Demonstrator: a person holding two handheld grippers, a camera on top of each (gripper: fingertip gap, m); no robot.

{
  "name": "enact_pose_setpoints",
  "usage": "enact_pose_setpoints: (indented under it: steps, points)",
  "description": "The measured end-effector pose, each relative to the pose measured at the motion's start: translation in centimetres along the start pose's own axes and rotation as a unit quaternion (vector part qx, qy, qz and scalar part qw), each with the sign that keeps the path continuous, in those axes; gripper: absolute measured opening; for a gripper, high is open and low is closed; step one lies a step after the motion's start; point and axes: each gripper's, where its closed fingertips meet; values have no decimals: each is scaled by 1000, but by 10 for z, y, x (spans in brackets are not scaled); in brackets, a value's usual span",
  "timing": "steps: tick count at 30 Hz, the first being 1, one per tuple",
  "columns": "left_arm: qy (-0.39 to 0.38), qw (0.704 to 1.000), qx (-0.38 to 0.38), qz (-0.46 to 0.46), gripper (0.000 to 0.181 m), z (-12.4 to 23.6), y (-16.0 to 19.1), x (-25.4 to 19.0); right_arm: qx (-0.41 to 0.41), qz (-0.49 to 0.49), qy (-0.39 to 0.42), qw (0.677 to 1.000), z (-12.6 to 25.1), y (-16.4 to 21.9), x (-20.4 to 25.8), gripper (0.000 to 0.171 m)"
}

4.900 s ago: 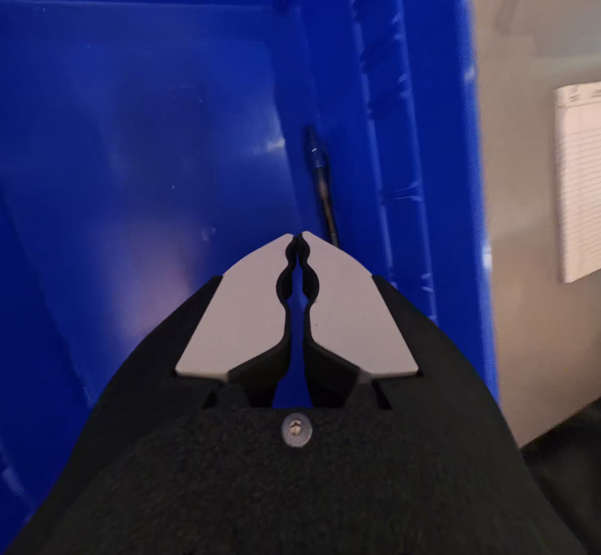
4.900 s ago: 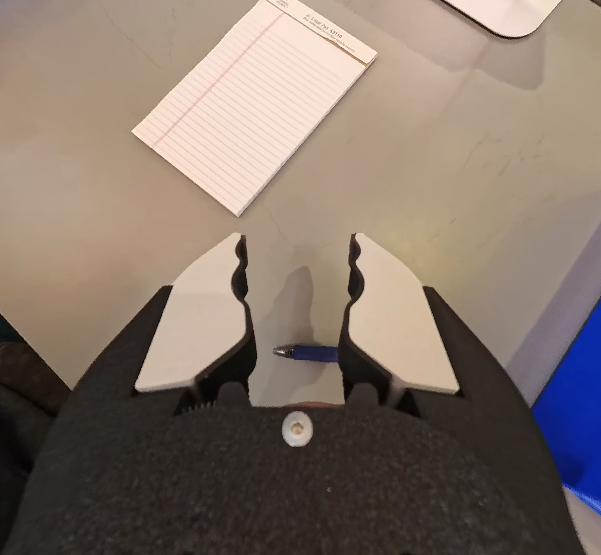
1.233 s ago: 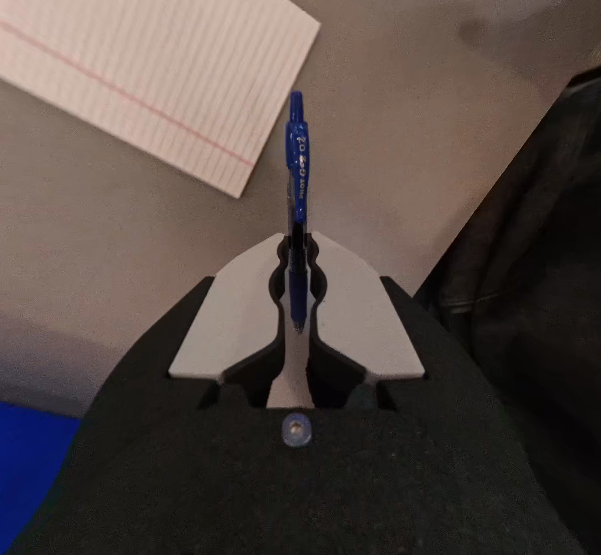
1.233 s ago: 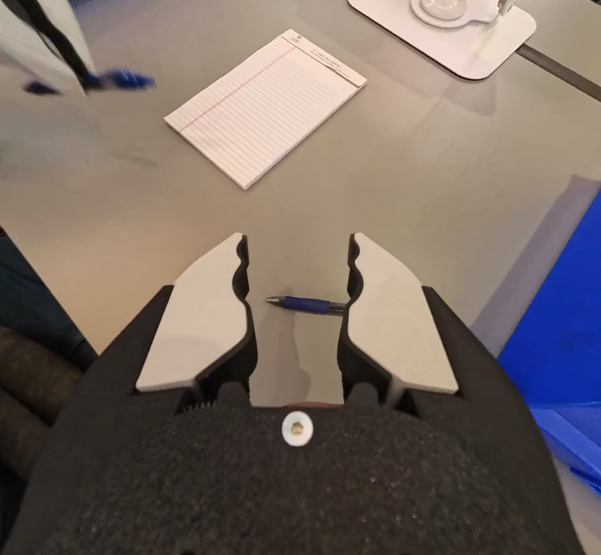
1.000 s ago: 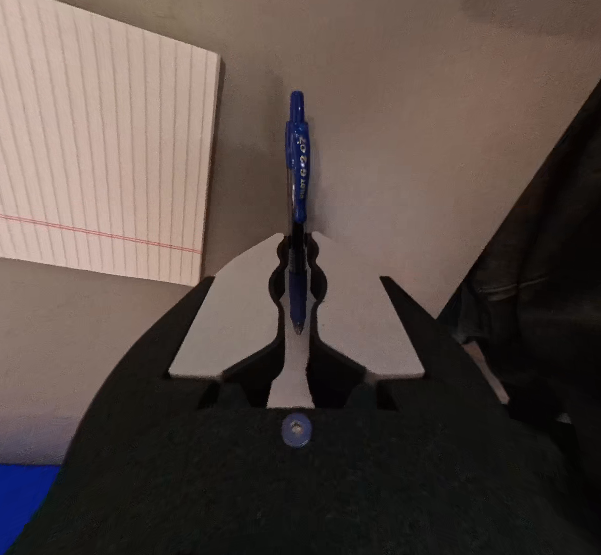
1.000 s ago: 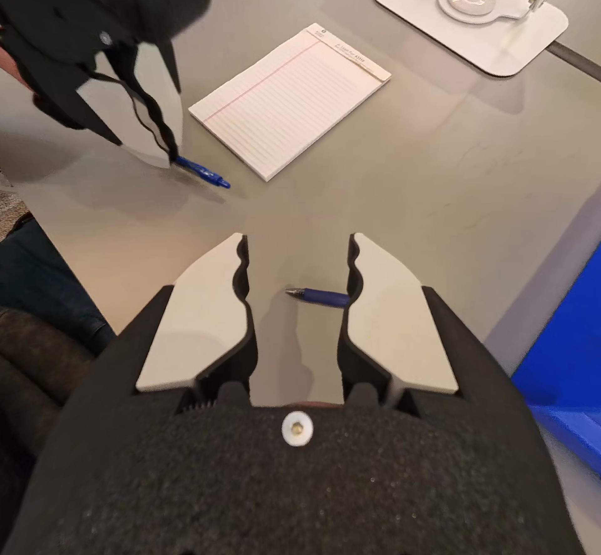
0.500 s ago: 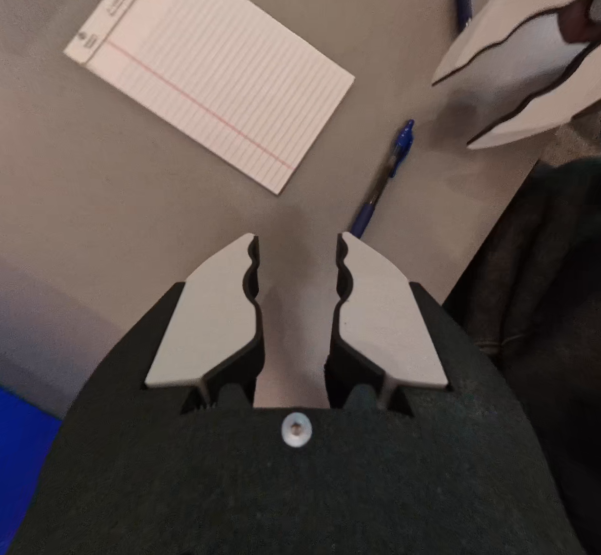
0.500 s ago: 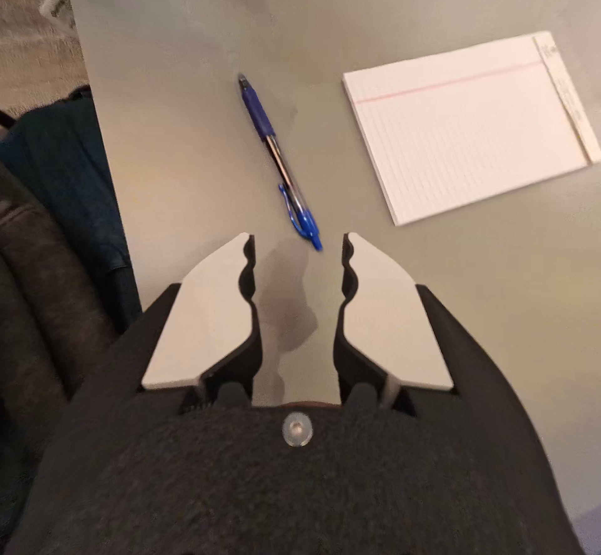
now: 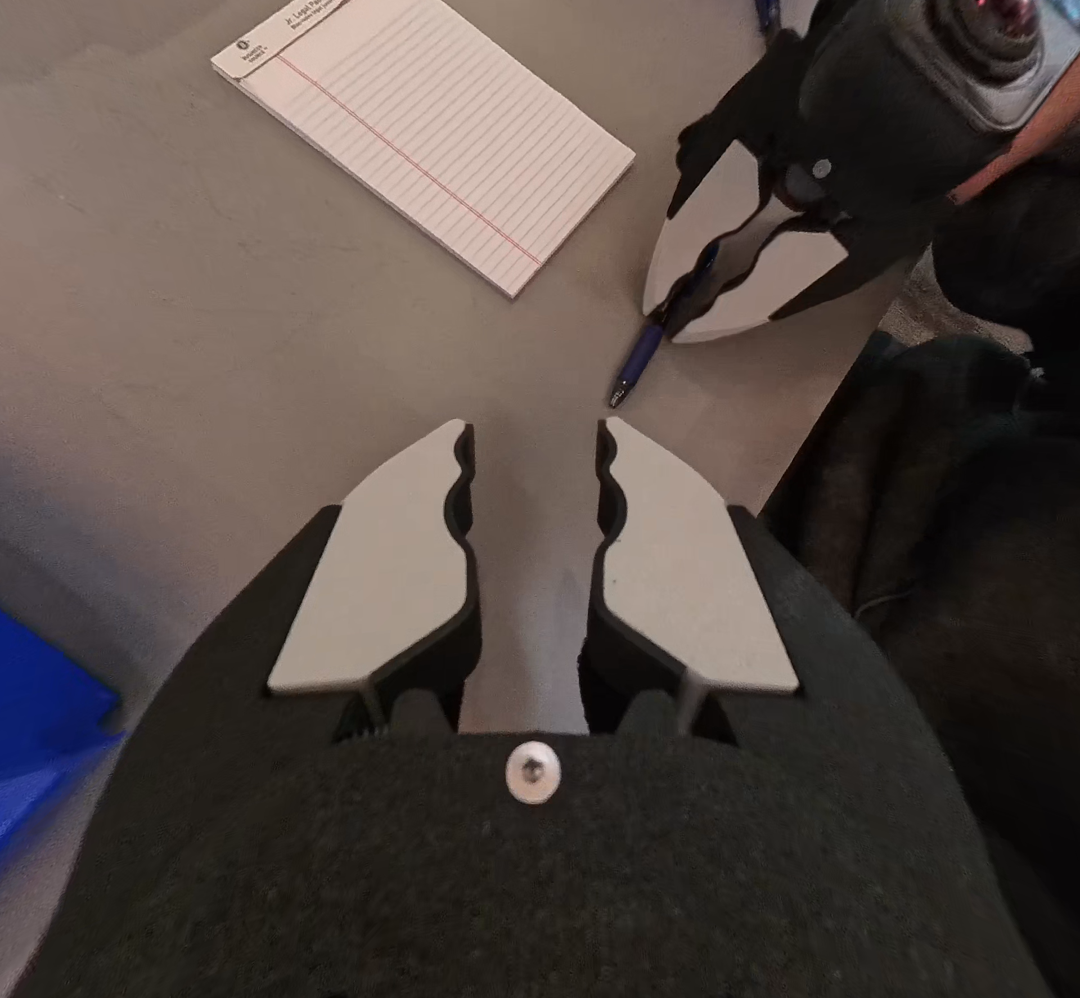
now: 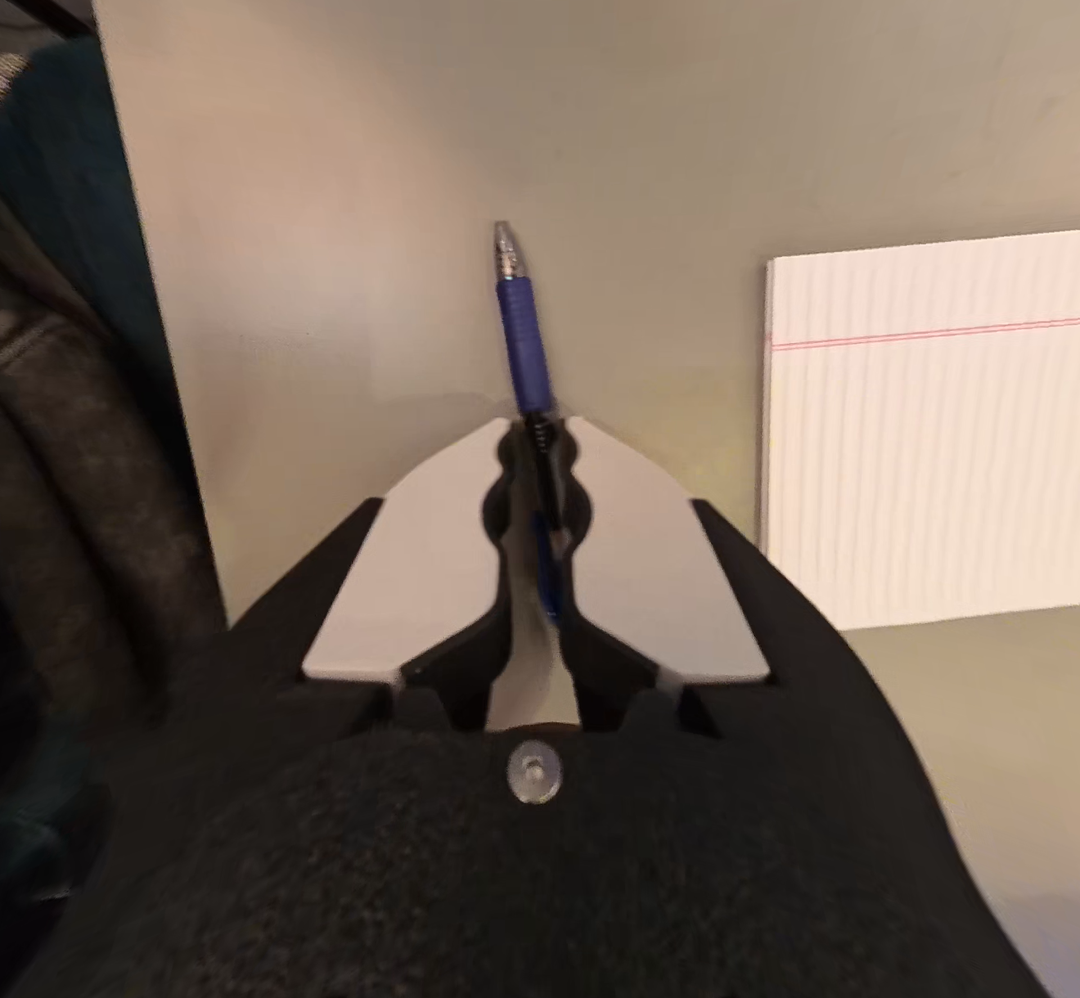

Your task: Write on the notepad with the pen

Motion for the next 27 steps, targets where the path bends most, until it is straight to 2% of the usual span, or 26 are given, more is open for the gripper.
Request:
enact_pose_setpoints:
  steps: [3, 6, 9, 12, 15, 18, 22, 27]
  points:
    - [-2, 1000, 2, -10, 38, -1, 0, -2, 18, 38, 18, 999, 9, 10, -5, 10]
    - [6, 1000, 0, -12, 37, -2, -1, -5, -1, 18, 50, 999, 52, 31, -22, 10]
    - [11, 1000, 3, -15, 37, -6, -1, -6, -7, 1, 95, 995, 105, 75, -45, 10]
    - [14, 1000, 9, -14, 37, -11, 0, -4, 32, -36, 105, 993, 135, 134, -59, 10]
    - [22, 999, 18, -15, 36, -17, -2, -7, 85, -33, 83, 992, 135, 189, -59, 10]
    - [23, 999, 23, -24, 36, -22, -4, -12, 103, 5, 54, 993, 120, 214, -53, 10]
    - [19, 999, 35, -2, 36, -25, -3, -8, 115, 82, 38, 989, 104, 222, -52, 10]
    - [-7, 999, 20, 28, 38, -16, -7, 4, 140, 124, 2, 982, 92, 229, -52, 11]
Point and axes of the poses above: each gripper's, where its closed fingertips meet, z back along the fingers, y out of its underside, x = y × z across the jaws, and after that the axes turned 9 degrees about -z, right-handed
